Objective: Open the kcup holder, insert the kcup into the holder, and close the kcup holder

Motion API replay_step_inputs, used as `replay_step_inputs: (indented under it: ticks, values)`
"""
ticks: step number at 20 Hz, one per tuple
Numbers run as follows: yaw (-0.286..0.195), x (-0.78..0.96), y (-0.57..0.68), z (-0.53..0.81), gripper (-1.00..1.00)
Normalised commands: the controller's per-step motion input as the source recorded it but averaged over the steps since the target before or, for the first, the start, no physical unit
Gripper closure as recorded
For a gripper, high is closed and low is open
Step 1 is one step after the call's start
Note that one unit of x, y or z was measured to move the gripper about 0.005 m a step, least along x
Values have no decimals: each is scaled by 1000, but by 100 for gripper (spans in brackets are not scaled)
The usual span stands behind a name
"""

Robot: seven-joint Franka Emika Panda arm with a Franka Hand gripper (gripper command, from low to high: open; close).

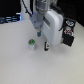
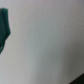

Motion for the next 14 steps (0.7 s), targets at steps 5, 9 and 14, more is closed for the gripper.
replay_step_inputs:
  ticks: [5, 9, 14]
  values:
    - [-285, -180, -449, -195, -100]
    - [-291, -230, -455, -349, -100]
    - [-275, -248, -475, -415, -100]
